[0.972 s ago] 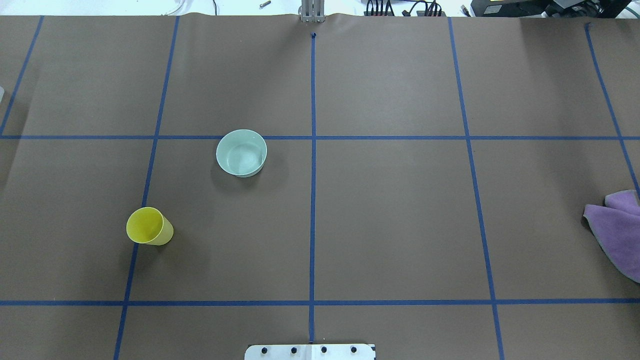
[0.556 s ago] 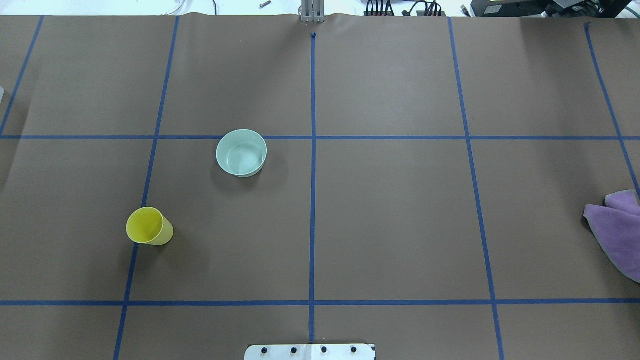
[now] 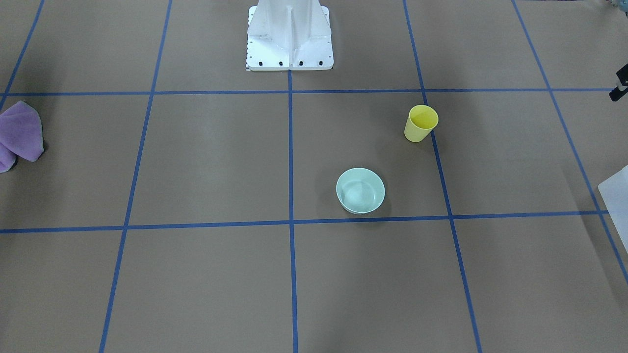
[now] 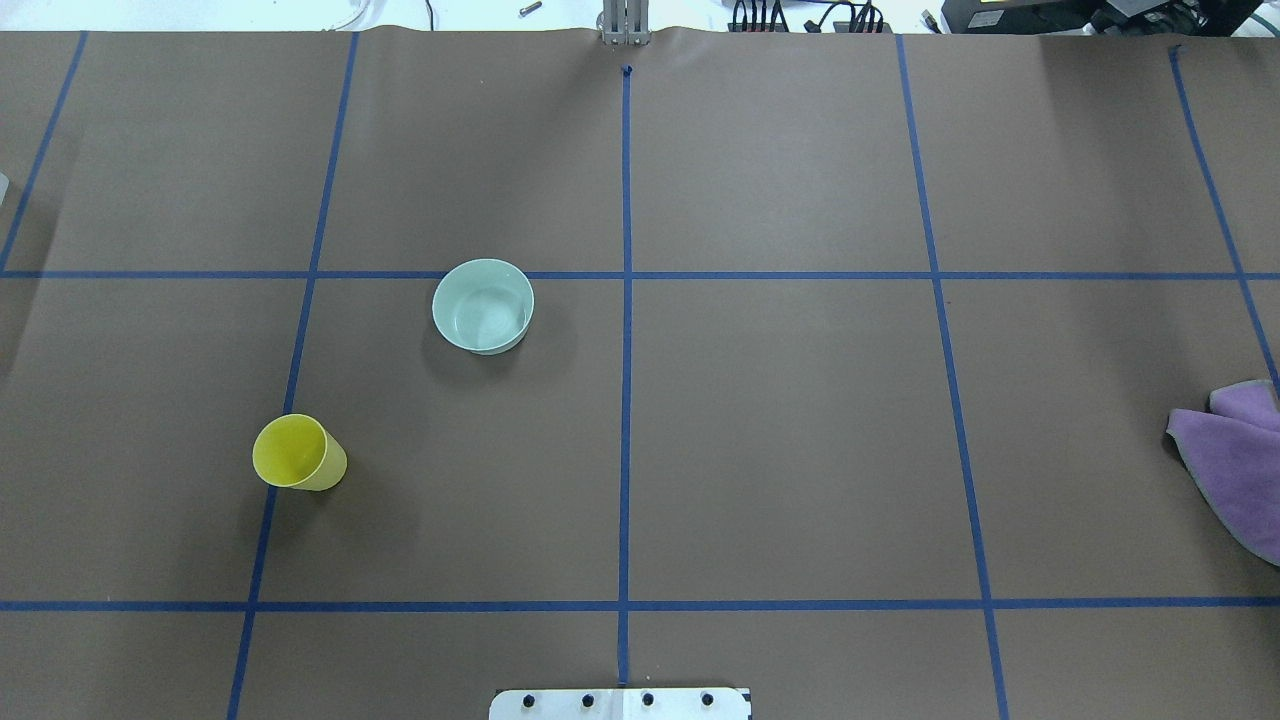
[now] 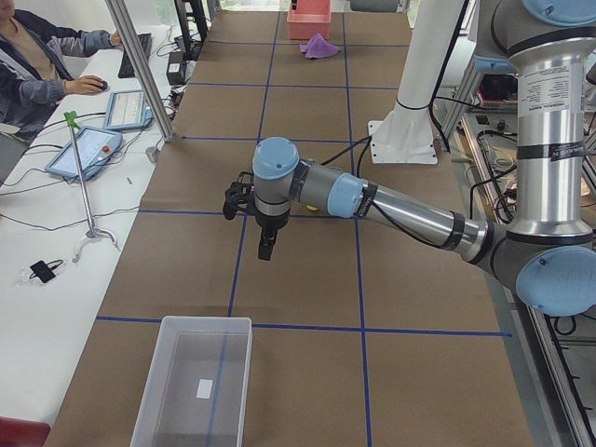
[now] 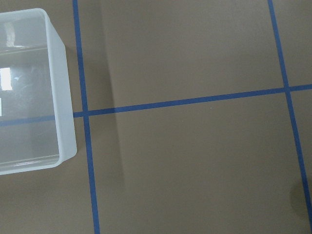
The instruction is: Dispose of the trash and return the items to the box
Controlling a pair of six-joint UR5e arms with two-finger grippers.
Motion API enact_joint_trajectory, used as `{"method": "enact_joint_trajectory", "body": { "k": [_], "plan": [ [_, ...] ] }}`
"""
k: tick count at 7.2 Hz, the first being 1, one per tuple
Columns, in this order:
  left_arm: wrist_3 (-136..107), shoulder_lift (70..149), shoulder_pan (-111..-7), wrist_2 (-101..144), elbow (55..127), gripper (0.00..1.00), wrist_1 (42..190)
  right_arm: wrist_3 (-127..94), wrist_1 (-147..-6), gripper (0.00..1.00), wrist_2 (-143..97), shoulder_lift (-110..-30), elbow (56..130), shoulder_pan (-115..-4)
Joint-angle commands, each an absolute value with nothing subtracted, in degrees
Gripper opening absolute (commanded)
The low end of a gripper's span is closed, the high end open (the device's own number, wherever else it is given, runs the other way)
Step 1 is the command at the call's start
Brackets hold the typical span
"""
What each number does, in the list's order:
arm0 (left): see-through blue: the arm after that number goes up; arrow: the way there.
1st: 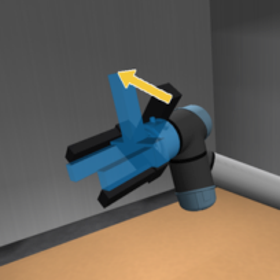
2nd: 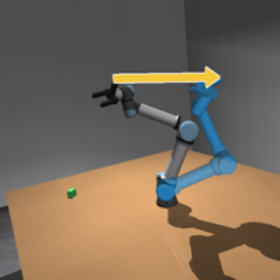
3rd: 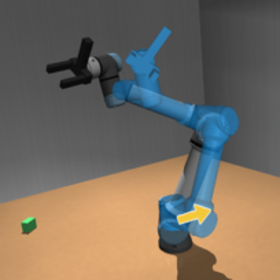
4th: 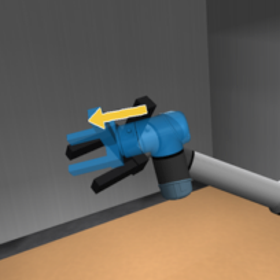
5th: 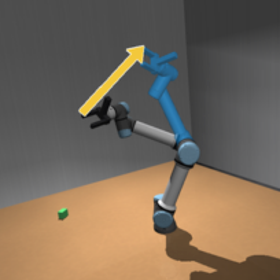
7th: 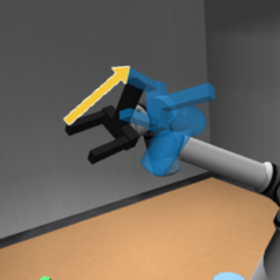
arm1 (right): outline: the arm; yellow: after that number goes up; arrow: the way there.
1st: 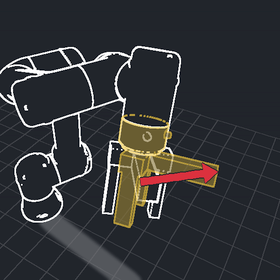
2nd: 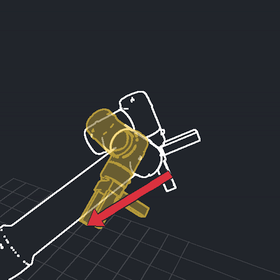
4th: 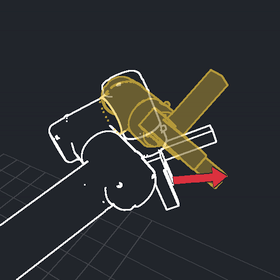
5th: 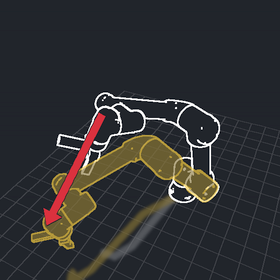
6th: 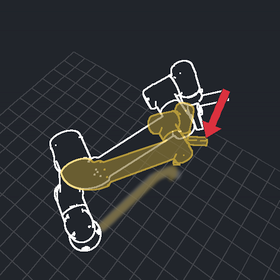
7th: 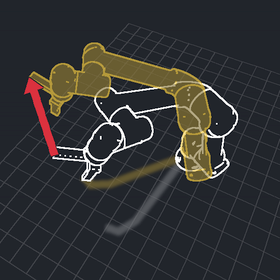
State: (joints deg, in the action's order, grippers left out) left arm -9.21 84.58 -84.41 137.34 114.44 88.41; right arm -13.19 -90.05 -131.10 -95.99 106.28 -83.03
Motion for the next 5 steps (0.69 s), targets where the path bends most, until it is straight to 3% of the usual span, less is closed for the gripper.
{"method": "enact_joint_trajectory", "body": {
  "k": [1,3,5],
  "plan": [
    [-14.36,85.16,-83.24,137.29,114.69,0.99,88.5,-16.77,-89.91,1.0,-131.74,-96.5,106.43,-79.03],
    [-25.34,86.56,-75.01,136.58,119.15,0.99,88.42,-16.96,-89.91,1.0,-131.75,-96.5,106.87,-78.66],
    [-41.49,90.86,-60.47,127.87,122.68,0.98,88.33,-16.96,-89.91,1.0,-131.84,-96.5,106.88,-78.31]
  ]
}}
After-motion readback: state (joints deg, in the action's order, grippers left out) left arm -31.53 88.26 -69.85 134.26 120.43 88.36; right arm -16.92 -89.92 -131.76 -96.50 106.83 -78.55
